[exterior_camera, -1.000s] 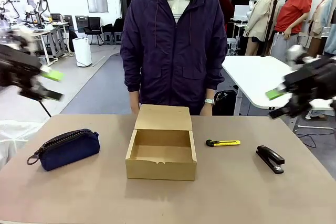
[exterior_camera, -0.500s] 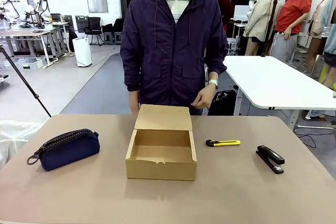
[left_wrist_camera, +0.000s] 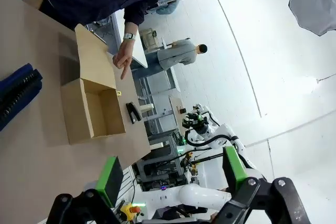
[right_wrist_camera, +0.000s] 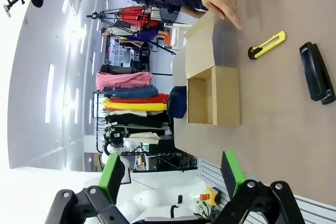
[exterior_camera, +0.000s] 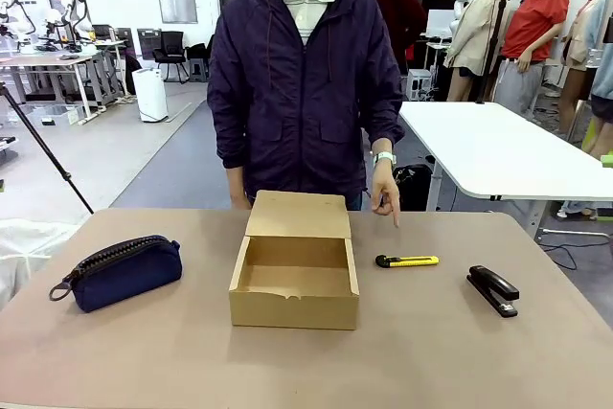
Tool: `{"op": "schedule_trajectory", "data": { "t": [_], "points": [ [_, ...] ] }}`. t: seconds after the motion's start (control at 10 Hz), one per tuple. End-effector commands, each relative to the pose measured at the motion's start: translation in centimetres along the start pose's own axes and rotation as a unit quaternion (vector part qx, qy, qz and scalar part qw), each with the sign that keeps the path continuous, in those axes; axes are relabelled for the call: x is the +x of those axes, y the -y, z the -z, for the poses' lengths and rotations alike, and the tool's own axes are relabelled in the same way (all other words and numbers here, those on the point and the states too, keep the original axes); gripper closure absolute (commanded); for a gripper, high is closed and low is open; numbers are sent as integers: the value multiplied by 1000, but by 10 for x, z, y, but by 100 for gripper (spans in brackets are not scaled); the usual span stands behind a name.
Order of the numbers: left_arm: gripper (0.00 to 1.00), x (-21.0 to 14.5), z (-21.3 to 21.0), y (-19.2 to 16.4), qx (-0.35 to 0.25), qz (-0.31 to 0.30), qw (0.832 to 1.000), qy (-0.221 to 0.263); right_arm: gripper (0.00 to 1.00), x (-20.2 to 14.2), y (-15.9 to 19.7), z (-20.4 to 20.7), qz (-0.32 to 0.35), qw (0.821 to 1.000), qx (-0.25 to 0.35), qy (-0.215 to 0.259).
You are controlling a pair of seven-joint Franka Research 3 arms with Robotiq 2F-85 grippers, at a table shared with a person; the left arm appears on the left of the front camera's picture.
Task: Pack the items into the box.
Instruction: Pick up the item specified by the human and place it in the Mailer Box.
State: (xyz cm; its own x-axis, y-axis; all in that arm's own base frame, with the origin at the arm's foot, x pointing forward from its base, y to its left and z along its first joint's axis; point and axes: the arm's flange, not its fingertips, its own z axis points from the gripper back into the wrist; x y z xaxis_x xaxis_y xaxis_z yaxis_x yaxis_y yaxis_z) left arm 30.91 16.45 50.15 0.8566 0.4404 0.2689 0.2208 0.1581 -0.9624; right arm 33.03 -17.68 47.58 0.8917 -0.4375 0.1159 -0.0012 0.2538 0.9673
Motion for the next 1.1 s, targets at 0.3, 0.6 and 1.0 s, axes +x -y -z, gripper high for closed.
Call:
{"op": "schedule_trajectory", "data": {
  "t": [0.3,0.6,1.0],
  "points": [
    [0,2,-4,-2,-11,0,1000,4,0,0,1,-5,-7,1000,-1,-3],
    [0,2,-4,-2,-11,0,1000,4,0,27,-24,92,-65,980,-121,-145],
    [0,2,-4,-2,-11,0,1000,4,0,-21,-26,280,-242,798,-449,-322]
  ]
}}
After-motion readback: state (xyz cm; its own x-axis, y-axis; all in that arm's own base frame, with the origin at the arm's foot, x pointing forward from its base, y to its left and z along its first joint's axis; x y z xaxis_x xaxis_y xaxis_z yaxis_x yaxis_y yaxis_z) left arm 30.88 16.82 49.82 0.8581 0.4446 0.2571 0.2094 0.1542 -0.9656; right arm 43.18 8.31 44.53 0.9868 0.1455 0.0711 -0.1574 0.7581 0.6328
